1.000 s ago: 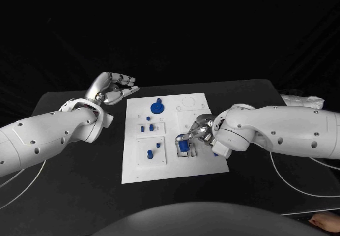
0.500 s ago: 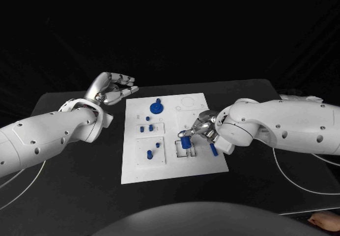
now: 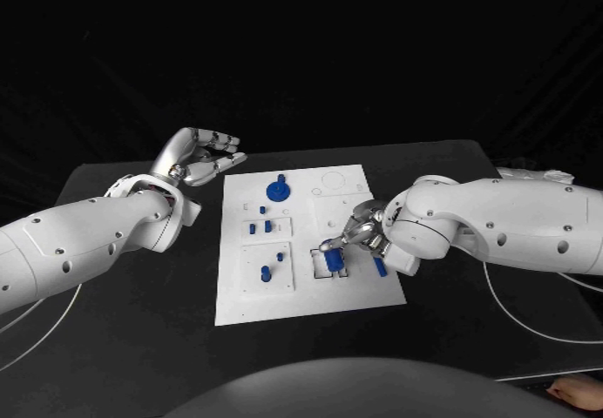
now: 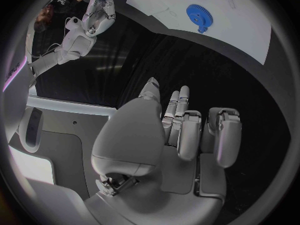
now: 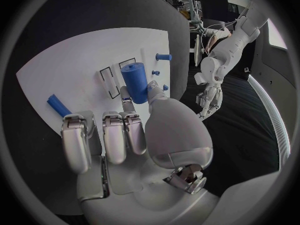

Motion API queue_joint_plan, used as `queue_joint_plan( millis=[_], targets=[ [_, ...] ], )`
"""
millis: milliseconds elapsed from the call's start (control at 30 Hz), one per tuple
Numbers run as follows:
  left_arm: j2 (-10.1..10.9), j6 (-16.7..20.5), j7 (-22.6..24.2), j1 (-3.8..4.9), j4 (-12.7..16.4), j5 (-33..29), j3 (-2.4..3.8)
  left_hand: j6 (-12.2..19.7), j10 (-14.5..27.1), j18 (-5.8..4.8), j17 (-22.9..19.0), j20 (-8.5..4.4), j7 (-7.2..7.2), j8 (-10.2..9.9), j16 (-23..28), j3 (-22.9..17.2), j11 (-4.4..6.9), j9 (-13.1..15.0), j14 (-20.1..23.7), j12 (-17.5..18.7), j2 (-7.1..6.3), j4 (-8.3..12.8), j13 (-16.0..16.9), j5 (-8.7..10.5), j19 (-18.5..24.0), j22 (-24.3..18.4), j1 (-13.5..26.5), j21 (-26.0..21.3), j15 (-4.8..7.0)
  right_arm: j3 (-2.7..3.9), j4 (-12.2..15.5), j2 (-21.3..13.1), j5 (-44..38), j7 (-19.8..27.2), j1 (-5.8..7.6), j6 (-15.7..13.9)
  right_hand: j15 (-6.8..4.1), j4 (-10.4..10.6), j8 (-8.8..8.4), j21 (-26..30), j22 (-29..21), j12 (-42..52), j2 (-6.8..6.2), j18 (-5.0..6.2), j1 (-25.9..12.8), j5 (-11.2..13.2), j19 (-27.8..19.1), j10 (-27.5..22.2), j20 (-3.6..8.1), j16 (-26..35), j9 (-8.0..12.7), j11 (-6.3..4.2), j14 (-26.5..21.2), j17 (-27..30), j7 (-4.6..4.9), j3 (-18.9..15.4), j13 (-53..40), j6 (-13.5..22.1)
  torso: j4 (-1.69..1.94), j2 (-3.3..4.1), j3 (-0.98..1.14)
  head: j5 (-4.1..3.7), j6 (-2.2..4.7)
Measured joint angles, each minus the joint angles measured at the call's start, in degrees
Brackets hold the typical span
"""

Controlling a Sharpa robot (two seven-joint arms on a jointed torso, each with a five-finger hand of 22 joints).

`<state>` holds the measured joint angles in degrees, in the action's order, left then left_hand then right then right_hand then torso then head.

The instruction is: Assemble the parts on the task board

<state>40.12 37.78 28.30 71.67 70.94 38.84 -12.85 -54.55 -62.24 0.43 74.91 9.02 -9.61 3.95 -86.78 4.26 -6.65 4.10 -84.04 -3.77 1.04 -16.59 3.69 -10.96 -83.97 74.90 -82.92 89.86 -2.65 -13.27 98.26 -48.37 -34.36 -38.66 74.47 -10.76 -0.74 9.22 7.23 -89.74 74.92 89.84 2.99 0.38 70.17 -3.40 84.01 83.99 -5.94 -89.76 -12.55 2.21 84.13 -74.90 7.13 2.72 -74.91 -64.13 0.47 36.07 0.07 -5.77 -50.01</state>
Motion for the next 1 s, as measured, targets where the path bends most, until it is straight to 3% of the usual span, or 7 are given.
queue_joint_plan(
  millis=[1000],
  targets=[
    [0.19, -0.04, -0.05, 0.0, -0.12, 0.06, 0.0, 0.0, 0.0, 0.0, -0.01, 0.0, 0.0, 0.0, 0.0, 0.16, 0.0, 0.0, 0.0, 0.0, 0.0, -0.16, 0.0, 0.0, 0.0, 0.0, 0.0, 0.0, 0.0, -0.01, -2.13, 2.76, -3.14, -0.67, -1.11, 3.12, 0.0, 0.17, -0.62, 0.0, -0.01, 0.0, 0.01, 0.0, 0.01, 0.44, 0.0, 0.11, -0.01, 0.0, 0.31, 0.11, 0.0, -0.04, 0.0, -0.38, 0.0, 0.0, -0.01, 0.04, -0.01, 0.03, 0.0]
  ],
)
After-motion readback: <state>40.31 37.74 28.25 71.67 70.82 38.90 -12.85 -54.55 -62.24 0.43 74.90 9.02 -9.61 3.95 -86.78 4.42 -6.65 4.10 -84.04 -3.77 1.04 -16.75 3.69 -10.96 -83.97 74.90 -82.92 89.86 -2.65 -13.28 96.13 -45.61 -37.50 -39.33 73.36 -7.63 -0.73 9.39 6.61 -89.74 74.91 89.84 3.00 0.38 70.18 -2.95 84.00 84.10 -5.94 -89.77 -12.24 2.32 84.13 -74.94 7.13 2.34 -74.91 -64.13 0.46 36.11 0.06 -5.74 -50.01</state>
